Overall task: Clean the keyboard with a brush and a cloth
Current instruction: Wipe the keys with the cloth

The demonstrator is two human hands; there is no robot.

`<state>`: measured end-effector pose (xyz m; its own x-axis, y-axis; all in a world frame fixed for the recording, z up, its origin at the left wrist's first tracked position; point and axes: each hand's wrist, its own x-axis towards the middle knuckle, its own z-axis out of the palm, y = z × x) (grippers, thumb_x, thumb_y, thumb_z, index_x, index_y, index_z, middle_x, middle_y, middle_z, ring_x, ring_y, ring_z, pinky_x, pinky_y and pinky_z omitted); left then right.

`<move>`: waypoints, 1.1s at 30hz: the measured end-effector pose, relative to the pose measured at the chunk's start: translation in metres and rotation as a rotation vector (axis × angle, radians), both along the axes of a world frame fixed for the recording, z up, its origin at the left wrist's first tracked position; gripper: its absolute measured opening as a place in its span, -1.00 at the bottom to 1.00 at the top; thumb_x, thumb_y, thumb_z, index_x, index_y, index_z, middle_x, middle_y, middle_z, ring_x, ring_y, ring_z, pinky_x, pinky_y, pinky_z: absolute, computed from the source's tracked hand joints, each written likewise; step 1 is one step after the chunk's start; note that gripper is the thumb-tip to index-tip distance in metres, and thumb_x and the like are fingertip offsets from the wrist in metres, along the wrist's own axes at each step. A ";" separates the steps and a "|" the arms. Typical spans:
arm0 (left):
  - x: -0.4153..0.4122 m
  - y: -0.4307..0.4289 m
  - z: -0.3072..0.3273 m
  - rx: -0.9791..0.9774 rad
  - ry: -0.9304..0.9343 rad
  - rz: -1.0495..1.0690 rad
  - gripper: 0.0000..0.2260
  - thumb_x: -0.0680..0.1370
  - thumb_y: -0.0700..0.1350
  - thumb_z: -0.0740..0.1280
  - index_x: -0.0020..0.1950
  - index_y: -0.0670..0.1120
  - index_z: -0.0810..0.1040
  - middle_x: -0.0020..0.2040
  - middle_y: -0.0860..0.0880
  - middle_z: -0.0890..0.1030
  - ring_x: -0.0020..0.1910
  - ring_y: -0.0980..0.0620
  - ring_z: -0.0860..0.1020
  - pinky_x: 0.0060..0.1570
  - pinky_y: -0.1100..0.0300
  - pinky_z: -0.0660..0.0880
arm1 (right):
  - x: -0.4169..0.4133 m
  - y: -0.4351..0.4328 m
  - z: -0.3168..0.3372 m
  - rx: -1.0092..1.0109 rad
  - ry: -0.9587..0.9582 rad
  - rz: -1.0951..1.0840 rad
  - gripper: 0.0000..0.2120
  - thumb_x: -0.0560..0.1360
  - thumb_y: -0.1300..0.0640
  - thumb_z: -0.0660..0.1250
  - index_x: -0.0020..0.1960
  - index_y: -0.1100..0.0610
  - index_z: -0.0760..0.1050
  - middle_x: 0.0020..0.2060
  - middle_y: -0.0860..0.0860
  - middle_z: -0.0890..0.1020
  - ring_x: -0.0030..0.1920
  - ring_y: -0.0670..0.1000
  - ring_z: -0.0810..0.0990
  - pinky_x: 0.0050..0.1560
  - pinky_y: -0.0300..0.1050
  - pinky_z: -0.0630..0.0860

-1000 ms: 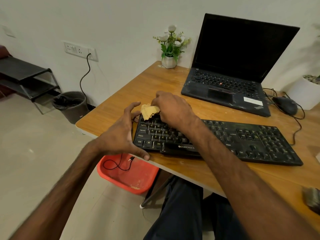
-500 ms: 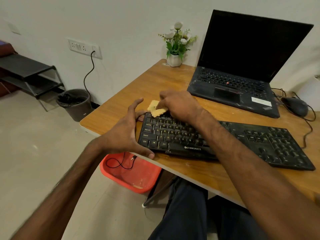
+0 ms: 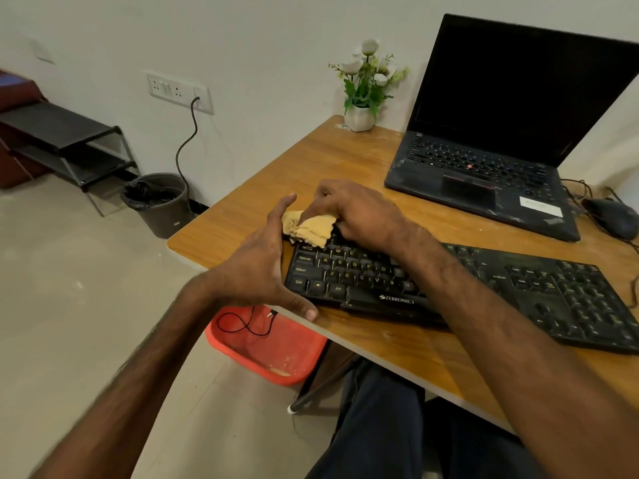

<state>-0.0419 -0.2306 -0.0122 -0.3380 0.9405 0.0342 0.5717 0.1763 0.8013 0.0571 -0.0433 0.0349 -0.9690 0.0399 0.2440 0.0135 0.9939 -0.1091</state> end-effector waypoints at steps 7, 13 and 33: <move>0.001 -0.002 0.000 0.008 0.056 -0.019 0.44 -0.07 0.43 0.62 0.55 0.32 -0.27 0.52 0.09 0.29 0.52 0.05 0.27 0.53 -0.14 0.20 | 0.010 0.029 -0.001 -0.109 0.094 -0.240 -0.65 0.51 -0.08 0.34 0.24 0.03 0.59 0.06 0.01 0.58 0.08 0.00 0.51 0.07 -0.01 0.48; 0.001 -0.001 -0.001 0.020 0.084 0.005 0.40 -0.02 0.41 0.62 0.56 0.26 -0.23 0.43 0.04 0.36 0.43 0.04 0.35 0.48 -0.09 0.30 | -0.002 0.005 -0.002 -0.301 0.015 -0.060 -0.70 0.48 0.26 0.37 0.18 0.07 0.63 0.03 -0.03 0.61 0.05 -0.02 0.55 0.07 -0.01 0.51; 0.005 -0.002 -0.001 0.025 0.086 0.002 0.31 0.02 0.42 0.59 0.55 0.25 -0.16 0.41 0.29 0.33 0.46 0.15 0.32 0.51 -0.05 0.27 | 0.015 0.003 0.003 0.041 -0.057 -0.013 -0.56 0.51 0.34 0.25 0.28 -0.03 0.54 0.08 -0.05 0.51 0.05 -0.12 0.40 -0.08 -0.12 0.32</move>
